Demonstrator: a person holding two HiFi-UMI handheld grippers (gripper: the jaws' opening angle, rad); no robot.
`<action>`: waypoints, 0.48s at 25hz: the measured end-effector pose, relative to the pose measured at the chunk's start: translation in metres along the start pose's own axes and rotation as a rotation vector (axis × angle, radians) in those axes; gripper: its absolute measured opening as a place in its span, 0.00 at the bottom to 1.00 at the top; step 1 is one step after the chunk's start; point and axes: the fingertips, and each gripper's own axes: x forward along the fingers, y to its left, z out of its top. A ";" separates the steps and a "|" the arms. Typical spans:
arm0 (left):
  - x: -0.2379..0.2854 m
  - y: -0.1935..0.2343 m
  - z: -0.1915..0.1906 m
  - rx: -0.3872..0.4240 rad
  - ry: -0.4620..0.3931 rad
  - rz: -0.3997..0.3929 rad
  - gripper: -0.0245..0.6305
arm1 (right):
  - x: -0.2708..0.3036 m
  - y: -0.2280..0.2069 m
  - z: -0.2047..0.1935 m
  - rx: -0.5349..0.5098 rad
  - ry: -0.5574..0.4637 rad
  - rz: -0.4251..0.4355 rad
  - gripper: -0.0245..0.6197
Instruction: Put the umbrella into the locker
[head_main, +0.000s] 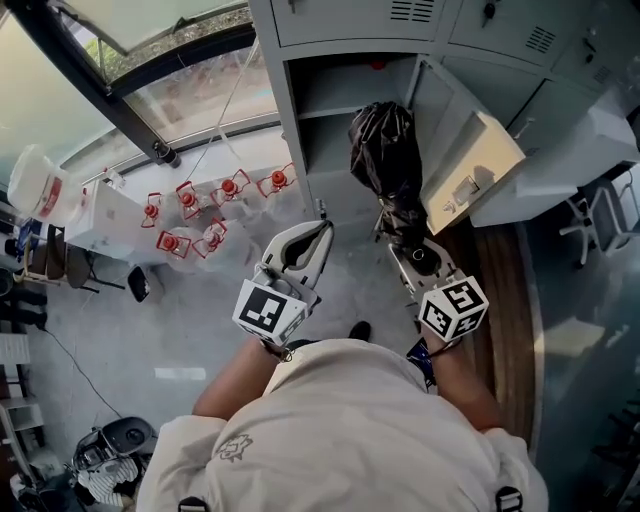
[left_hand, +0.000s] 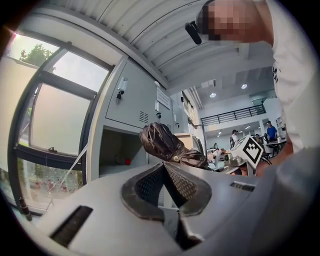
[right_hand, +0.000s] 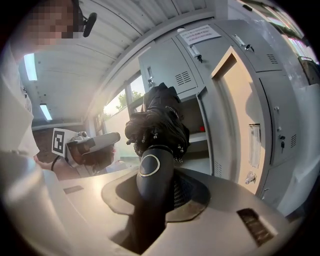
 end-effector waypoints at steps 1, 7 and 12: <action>0.007 -0.001 -0.001 -0.003 -0.002 0.003 0.06 | -0.001 -0.007 0.001 -0.002 0.003 0.004 0.25; 0.037 0.000 -0.014 -0.031 0.034 0.005 0.06 | 0.001 -0.042 0.005 0.001 0.020 0.002 0.25; 0.051 0.019 -0.017 -0.026 0.040 0.014 0.06 | 0.024 -0.057 0.004 0.017 0.041 -0.013 0.25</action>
